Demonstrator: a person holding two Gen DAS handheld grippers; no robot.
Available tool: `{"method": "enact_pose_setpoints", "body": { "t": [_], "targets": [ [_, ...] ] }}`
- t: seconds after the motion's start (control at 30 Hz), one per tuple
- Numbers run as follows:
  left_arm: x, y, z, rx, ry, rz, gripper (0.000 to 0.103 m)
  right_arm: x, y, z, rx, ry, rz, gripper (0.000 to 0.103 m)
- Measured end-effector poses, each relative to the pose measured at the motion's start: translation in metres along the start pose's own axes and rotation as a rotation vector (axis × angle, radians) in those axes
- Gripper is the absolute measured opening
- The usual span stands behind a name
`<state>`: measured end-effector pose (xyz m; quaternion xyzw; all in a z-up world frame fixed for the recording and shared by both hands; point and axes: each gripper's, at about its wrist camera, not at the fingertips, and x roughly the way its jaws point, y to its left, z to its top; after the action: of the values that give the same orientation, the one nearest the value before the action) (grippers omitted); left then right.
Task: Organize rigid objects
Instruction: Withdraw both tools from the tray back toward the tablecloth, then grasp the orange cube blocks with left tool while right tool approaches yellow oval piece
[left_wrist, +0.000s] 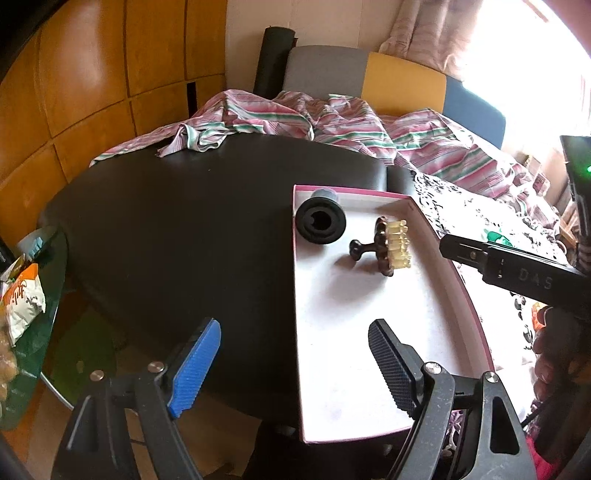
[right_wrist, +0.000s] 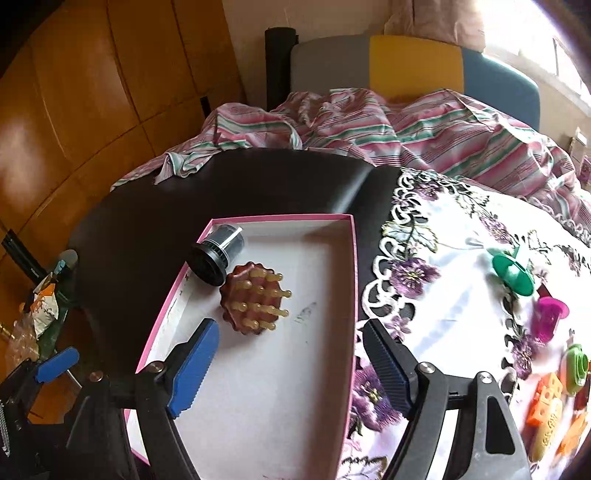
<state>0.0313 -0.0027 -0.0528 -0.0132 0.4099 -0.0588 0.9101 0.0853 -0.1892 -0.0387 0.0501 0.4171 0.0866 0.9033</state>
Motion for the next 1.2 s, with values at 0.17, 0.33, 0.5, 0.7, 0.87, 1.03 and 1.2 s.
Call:
{"method": "enact_pose_setpoints", "body": {
  "t": [0.17,0.33,0.5,0.7,0.87,1.03,1.2],
  "targets": [
    [-0.003,-0.009,0.000,0.028,-0.003,-0.008,0.083,-0.011,-0.008,-0.006,0.009,-0.015,-0.015,0.081],
    [-0.003,-0.019,0.000,0.067,0.000,-0.033,0.083,-0.025,-0.029,-0.011,0.053,-0.029,-0.037,0.081],
    [-0.002,-0.037,0.001,0.115,0.005,-0.076,0.083,-0.045,-0.067,-0.018,0.119,-0.043,-0.086,0.081],
    [-0.004,-0.063,0.005,0.172,-0.005,-0.132,0.083,-0.079,-0.129,-0.027,0.240,-0.070,-0.168,0.081],
    [-0.007,-0.093,0.008,0.241,-0.012,-0.201,0.083,-0.121,-0.191,-0.044,0.367,-0.103,-0.268,0.081],
    [-0.008,-0.130,0.008,0.328,0.008,-0.299,0.083,-0.157,-0.249,-0.072,0.531,-0.133,-0.329,0.081],
    [0.000,-0.183,0.000,0.420,0.072,-0.408,0.083,-0.173,-0.297,-0.107,0.723,-0.160,-0.315,0.082]
  ]
}}
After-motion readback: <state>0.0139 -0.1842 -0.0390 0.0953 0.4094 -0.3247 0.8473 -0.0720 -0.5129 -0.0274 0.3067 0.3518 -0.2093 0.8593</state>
